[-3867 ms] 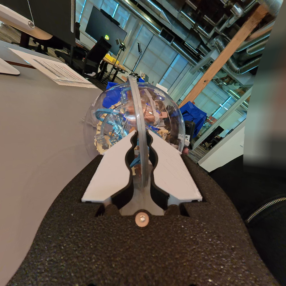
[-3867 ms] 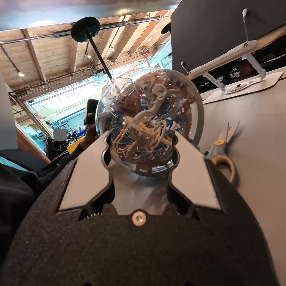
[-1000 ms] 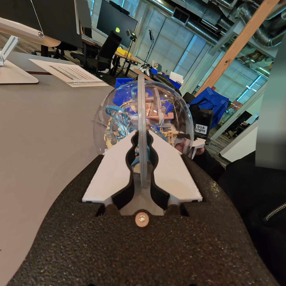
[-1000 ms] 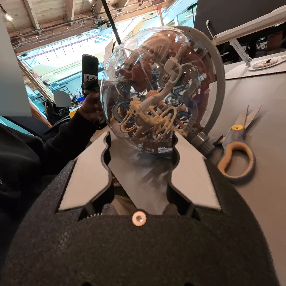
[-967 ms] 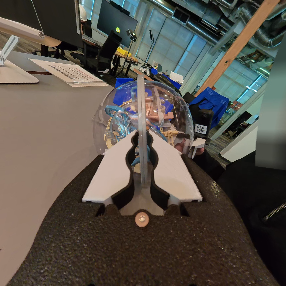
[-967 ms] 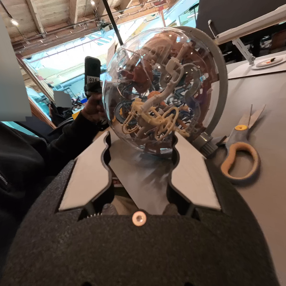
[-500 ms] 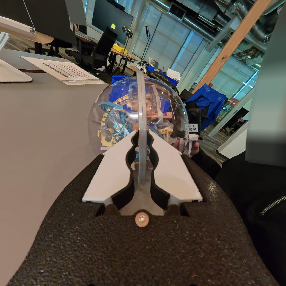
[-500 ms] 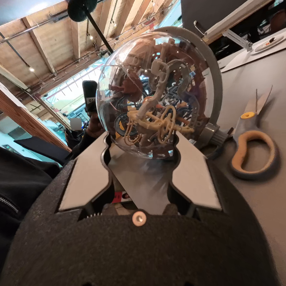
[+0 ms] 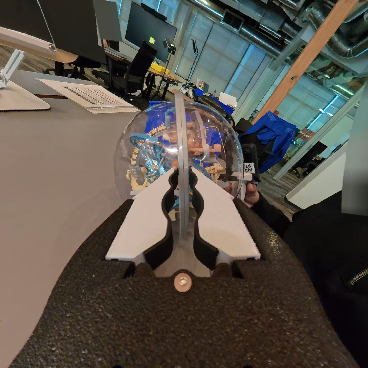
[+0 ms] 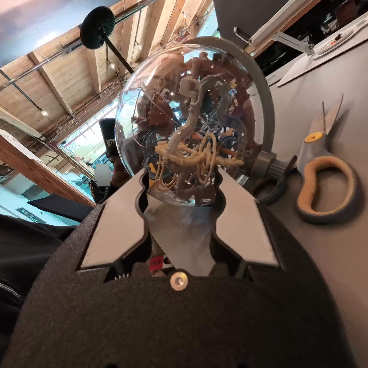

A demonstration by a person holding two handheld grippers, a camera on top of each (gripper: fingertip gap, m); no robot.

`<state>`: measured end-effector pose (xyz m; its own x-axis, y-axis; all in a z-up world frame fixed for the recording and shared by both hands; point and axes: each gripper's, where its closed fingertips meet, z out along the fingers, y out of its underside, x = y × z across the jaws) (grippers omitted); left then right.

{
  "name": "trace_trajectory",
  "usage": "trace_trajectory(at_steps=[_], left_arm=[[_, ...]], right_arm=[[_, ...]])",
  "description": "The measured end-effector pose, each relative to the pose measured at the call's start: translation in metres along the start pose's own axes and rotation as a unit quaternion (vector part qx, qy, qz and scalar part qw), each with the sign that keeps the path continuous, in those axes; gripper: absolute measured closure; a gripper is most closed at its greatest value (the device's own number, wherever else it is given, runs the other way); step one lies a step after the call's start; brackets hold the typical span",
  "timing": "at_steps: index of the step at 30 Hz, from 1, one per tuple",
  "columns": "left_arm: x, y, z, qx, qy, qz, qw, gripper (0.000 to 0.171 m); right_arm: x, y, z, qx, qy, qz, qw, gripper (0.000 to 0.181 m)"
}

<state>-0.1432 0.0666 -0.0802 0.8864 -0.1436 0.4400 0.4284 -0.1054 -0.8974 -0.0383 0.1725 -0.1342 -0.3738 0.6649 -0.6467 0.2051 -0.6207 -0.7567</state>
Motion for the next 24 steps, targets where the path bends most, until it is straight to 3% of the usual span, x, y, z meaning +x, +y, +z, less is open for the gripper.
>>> trace_trajectory(at_steps=[5, 6, 7, 9, 14, 22, 24], left_arm=[[-0.003, 0.0, -0.002, -0.001, -0.012, 0.003, 1.0, 0.164], [-0.006, -0.001, -0.003, -0.001, -0.021, 0.005, 1.0, 0.164], [-0.01, -0.001, -0.004, -0.002, -0.032, 0.008, 0.999, 0.164], [-0.007, 0.002, -0.003, -0.011, -0.027, 0.012, 0.999, 0.164], [-0.012, 0.003, -0.002, -0.026, -0.061, 0.045, 0.997, 0.165], [-0.014, 0.002, -0.003, -0.014, -0.048, 0.019, 0.999, 0.165], [-0.014, 0.002, -0.003, -0.014, -0.047, 0.021, 0.999, 0.165]], right_arm=[[0.0, -0.002, 0.001, -0.002, 0.001, -0.002, 1.0, 0.125], [0.0, -0.004, 0.0, 0.004, 0.002, 0.006, 1.0, 0.138], [-0.001, -0.01, -0.002, 0.017, -0.012, 0.013, 1.0, 0.181], [-0.012, -0.013, -0.001, 0.024, -0.064, 0.072, 0.995, 0.181], [-0.006, -0.01, -0.001, 0.004, 0.01, -0.036, 0.999, 0.181], [-0.011, -0.025, -0.008, 0.05, 0.028, -0.122, 0.991, 0.117], [-0.011, -0.021, -0.006, 0.041, 0.037, -0.165, 0.985, 0.11]])
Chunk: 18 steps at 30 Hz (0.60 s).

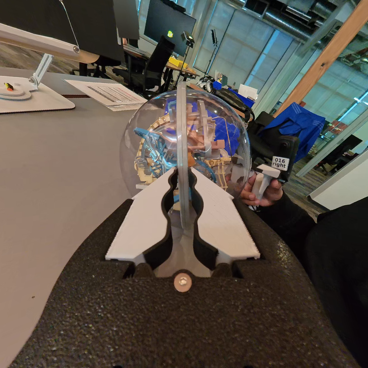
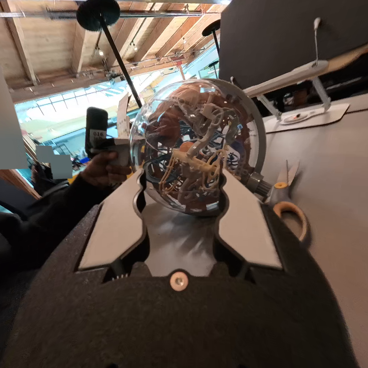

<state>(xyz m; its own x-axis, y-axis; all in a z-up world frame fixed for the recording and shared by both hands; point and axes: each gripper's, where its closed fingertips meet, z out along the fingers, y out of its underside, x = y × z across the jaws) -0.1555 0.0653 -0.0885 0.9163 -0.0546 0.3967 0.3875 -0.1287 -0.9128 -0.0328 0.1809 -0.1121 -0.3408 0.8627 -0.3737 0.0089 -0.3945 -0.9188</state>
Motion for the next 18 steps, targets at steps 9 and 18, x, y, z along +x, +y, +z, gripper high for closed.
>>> trace_trajectory(at_steps=[9, 18], left_arm=[[-0.002, 0.0, -0.001, 0.005, 0.001, 0.0, 1.0, 0.164], [-0.01, -0.003, 0.0, 0.006, 0.008, -0.012, 1.0, 0.164]], right_arm=[[-0.007, 0.005, 0.007, 0.003, 0.024, -0.105, 0.994, 0.103], [0.008, 0.003, 0.018, -0.021, -0.008, -0.01, 1.0, 0.088]])
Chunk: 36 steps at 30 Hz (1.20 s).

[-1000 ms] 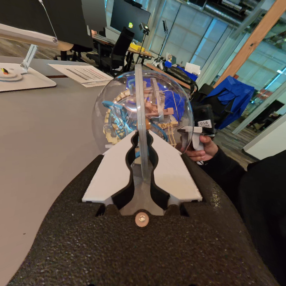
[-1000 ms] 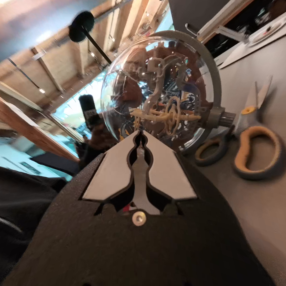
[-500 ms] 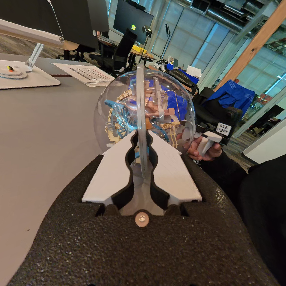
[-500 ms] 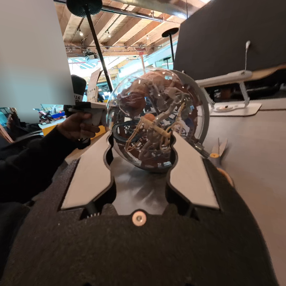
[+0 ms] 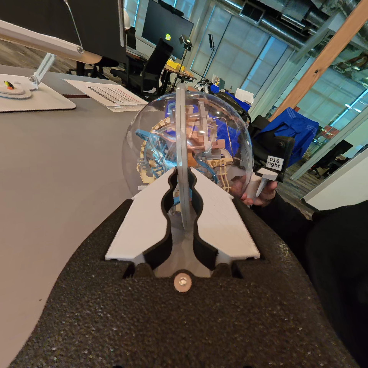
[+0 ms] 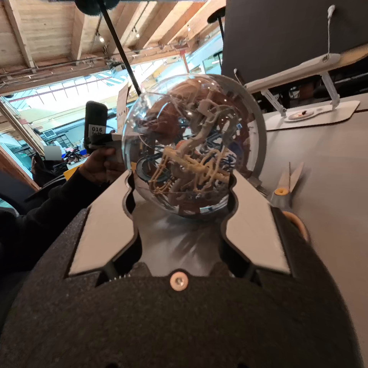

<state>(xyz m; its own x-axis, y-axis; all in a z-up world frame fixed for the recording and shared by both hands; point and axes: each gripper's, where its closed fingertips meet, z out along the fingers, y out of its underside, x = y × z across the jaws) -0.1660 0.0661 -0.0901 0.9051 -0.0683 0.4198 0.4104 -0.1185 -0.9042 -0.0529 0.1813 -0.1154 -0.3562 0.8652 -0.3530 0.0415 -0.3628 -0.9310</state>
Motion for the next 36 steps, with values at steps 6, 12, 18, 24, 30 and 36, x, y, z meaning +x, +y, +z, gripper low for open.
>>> trace_trajectory(at_steps=[6, 12, 18, 24, 30, 36], left_arm=[[-0.012, 0.0, -0.004, 0.004, -0.006, -0.009, 1.0, 0.164], [-0.028, 0.004, -0.012, -0.008, -0.01, -0.024, 1.0, 0.164], [-0.035, -0.004, -0.026, -0.003, -0.017, -0.032, 0.999, 0.164], [-0.047, 0.0, -0.036, -0.014, -0.037, -0.023, 0.999, 0.164], [-0.061, 0.005, -0.047, -0.01, -0.028, -0.049, 0.998, 0.164], [-0.066, 0.001, -0.049, 0.001, -0.041, -0.046, 0.998, 0.164]], right_arm=[[-0.003, 0.007, 0.015, -0.034, -0.014, -0.041, 0.998, 0.087], [-0.003, 0.002, 0.037, -0.083, -0.039, -0.122, 0.988, 0.082], [0.006, 0.046, 0.065, -0.312, -0.08, -0.197, 0.926, 0.056], [0.014, 0.043, 0.082, -0.32, -0.07, -0.259, 0.909, 0.068], [0.007, 0.024, 0.082, -0.265, -0.105, -0.154, 0.946, 0.108], [0.003, 0.031, 0.082, -0.293, -0.113, -0.142, 0.939, 0.113]])
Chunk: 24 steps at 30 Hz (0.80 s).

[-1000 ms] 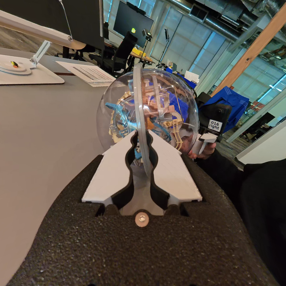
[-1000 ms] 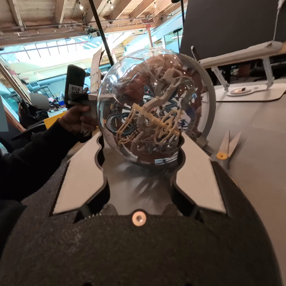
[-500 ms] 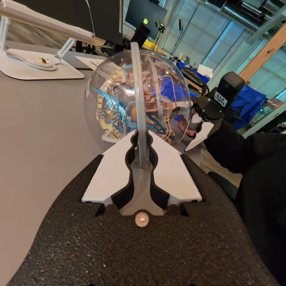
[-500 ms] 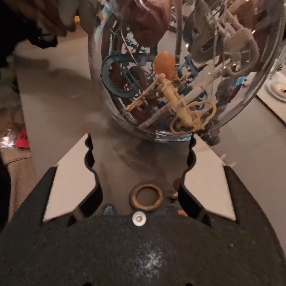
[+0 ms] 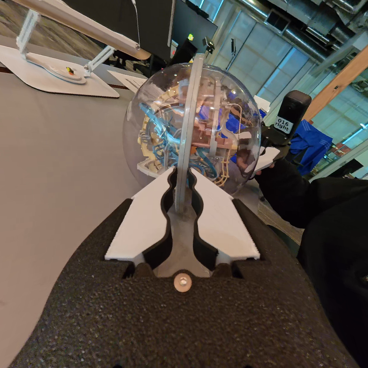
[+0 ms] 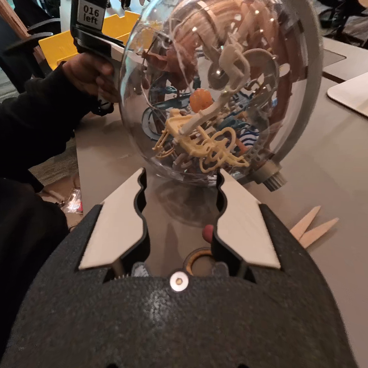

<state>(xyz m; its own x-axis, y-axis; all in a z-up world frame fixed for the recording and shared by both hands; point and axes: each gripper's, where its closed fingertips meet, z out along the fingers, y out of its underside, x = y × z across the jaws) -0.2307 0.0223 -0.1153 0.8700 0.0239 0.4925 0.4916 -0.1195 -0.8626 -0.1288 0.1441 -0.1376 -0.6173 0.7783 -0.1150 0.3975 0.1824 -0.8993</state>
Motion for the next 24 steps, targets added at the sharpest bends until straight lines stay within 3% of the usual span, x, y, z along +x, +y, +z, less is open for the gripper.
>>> trace_trajectory(at_steps=[4, 7, 9, 13, 15, 20, 22, 24], left_arm=[[0.004, 0.0, 0.0, 0.007, -0.001, 0.006, 1.0, 0.164], [0.002, -0.001, 0.0, 0.006, -0.013, 0.014, 1.0, 0.164], [0.003, -0.001, -0.001, 0.009, -0.013, 0.011, 1.0, 0.164], [0.004, 0.001, -0.001, 0.011, -0.021, 0.017, 1.0, 0.164], [0.005, 0.001, 0.0, 0.011, -0.026, 0.021, 0.999, 0.164], [0.002, 0.0, 0.0, 0.02, -0.035, 0.021, 0.999, 0.164], [0.001, -0.001, 0.001, 0.024, -0.037, 0.019, 0.999, 0.164], [0.003, -0.003, 0.003, 0.029, -0.034, 0.017, 0.999, 0.164]], right_arm=[[0.003, 0.001, 0.0, -0.014, -0.002, 0.019, 1.0, 0.115], [-0.003, 0.0, -0.005, 0.001, -0.045, 0.038, 0.998, 0.118], [0.001, -0.001, -0.008, 0.027, -0.059, 0.074, 0.995, 0.131], [0.005, -0.009, -0.013, 0.088, -0.099, 0.205, 0.97, 0.138], [0.004, -0.01, -0.014, 0.103, -0.092, 0.219, 0.966, 0.137], [-0.005, -0.006, -0.007, 0.08, -0.012, 0.123, 0.989, 0.126], [-0.009, 0.002, -0.002, 0.031, 0.044, 0.03, 0.998, 0.119], [-0.007, 0.015, 0.004, -0.042, 0.107, -0.077, 0.99, 0.117]])
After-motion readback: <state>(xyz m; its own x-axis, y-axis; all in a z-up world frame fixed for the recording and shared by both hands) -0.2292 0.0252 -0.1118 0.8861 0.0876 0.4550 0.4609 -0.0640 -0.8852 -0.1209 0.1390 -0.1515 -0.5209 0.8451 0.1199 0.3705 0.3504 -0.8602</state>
